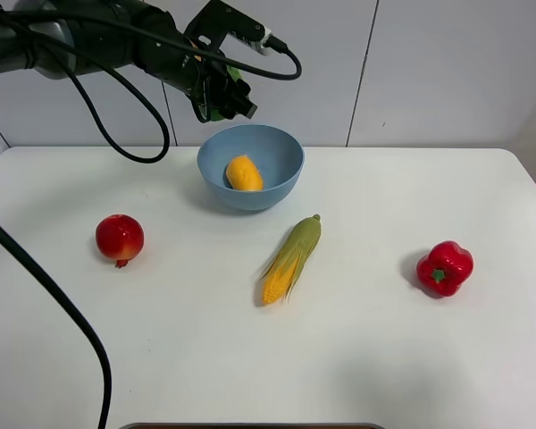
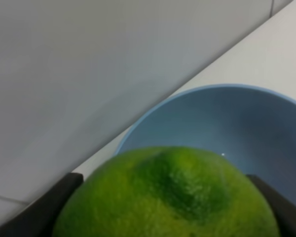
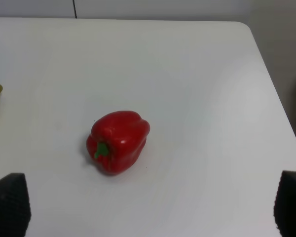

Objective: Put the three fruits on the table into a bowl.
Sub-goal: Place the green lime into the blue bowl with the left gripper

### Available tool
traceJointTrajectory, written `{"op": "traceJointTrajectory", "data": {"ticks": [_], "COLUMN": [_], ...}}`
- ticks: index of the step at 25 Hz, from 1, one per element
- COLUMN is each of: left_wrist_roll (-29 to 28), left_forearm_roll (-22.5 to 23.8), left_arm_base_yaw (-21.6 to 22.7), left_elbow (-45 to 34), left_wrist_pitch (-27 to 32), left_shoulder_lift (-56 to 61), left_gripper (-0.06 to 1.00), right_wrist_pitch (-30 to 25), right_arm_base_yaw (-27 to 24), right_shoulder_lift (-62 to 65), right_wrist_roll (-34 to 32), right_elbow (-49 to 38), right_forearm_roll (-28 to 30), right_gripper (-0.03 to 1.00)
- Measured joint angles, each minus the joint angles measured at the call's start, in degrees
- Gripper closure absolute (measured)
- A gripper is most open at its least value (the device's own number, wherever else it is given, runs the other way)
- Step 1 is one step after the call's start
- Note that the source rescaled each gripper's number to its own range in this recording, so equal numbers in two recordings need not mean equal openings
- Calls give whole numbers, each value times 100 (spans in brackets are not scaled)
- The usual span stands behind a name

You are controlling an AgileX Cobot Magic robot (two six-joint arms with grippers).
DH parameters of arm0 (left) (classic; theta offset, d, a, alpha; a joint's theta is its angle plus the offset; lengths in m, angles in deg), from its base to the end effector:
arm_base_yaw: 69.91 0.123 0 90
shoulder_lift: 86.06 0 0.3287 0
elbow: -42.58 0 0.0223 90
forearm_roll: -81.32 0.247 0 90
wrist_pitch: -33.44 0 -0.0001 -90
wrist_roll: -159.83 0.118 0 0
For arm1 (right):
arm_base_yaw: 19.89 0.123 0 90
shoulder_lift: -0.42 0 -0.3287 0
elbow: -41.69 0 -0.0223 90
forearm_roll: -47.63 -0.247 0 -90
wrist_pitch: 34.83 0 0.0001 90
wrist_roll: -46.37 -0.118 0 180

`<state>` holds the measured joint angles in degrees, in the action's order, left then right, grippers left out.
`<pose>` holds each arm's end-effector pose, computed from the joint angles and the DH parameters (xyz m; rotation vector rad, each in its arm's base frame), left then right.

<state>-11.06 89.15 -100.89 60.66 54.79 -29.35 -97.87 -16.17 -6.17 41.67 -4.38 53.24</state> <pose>0.4484 -0.2623 0.2845 0.8612 2.0312 -0.0871 -0.0370 -0.0127 0.2774 0.0278 2.0155 -0.0228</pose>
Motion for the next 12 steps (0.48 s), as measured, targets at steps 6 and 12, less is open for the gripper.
{"op": "traceJointTrajectory", "data": {"ticks": [6,12], "left_wrist_roll": [18,20], "left_forearm_roll": [0,-36], "left_arm_base_yaw": [0,0], "left_elbow": [231,231], "left_wrist_pitch": [-148,-430], "left_shoulder_lift": [-584,-1038], "left_gripper": [91,91], "right_wrist_pitch": [0,0], "right_arm_base_yaw": [0,0], "right_shoulder_lift": [0,0], "right_wrist_roll": [0,0], "right_elbow": [0,0], "right_forearm_roll": [0,0], "right_gripper": [-3,-3]}}
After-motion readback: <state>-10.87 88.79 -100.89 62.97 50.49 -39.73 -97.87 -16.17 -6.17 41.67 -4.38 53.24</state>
